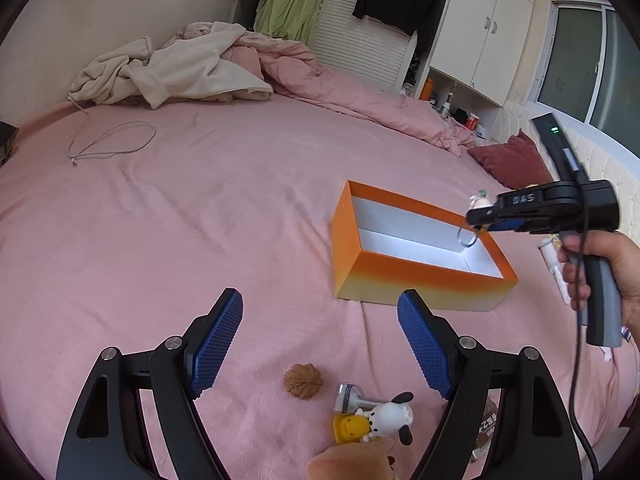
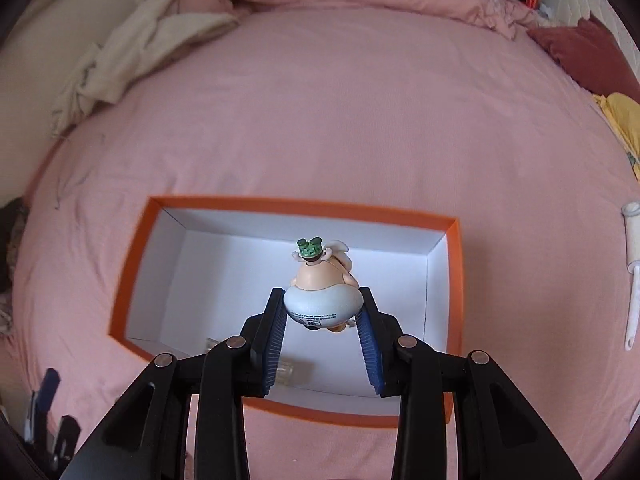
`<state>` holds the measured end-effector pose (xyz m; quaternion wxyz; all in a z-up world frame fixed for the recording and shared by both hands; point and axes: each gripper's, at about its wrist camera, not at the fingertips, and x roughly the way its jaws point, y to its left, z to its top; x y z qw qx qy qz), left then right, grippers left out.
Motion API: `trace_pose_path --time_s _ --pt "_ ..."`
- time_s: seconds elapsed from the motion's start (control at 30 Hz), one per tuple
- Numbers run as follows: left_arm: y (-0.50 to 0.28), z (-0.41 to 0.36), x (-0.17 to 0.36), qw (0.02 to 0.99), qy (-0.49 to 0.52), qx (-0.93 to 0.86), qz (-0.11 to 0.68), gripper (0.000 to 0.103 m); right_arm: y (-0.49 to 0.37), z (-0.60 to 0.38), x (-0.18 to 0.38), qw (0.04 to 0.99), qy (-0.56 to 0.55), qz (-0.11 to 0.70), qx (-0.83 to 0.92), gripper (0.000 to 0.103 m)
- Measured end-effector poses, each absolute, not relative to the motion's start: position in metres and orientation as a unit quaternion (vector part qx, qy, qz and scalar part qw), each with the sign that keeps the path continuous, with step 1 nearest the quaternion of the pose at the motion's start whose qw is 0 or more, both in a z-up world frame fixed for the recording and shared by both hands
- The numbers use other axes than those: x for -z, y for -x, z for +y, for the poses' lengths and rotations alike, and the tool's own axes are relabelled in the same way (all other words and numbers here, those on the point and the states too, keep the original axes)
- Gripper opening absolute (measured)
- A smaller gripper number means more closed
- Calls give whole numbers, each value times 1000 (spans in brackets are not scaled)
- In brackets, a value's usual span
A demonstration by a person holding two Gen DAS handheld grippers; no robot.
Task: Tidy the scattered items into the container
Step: 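Grasp the keyring figure in the box with the right gripper, lift, then lower the keyring figure onto the bed by the tape roll, open right gripper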
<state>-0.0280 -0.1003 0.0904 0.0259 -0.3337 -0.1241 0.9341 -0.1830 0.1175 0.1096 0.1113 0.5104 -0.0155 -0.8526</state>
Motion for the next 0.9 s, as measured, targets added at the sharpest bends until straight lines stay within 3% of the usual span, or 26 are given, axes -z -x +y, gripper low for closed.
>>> trace_pose_path --time_s 0.2,0.33,0.43,0.7,0.8,0.9 --pt "28 -110 -88 9 333 -933 -133 80 114 127 -177 183 -400 -30 898 34" --pt "28 -110 -85 3 335 -933 -129 80 57 125 -186 210 -372 -31 904 34" --pt "29 -109 -83 1 336 -934 -124 80 20 135 -167 199 -376 -27 905 34" --pt "29 -95 -76 8 346 -934 -85 80 -25 164 -38 141 -482 -53 863 34" --pt "31 -96 -73 14 352 -932 -89 80 -34 167 -26 146 -482 -62 862 35" --pt "36 -101 -71 38 371 -920 -115 80 -42 173 -35 151 -450 -76 877 50"
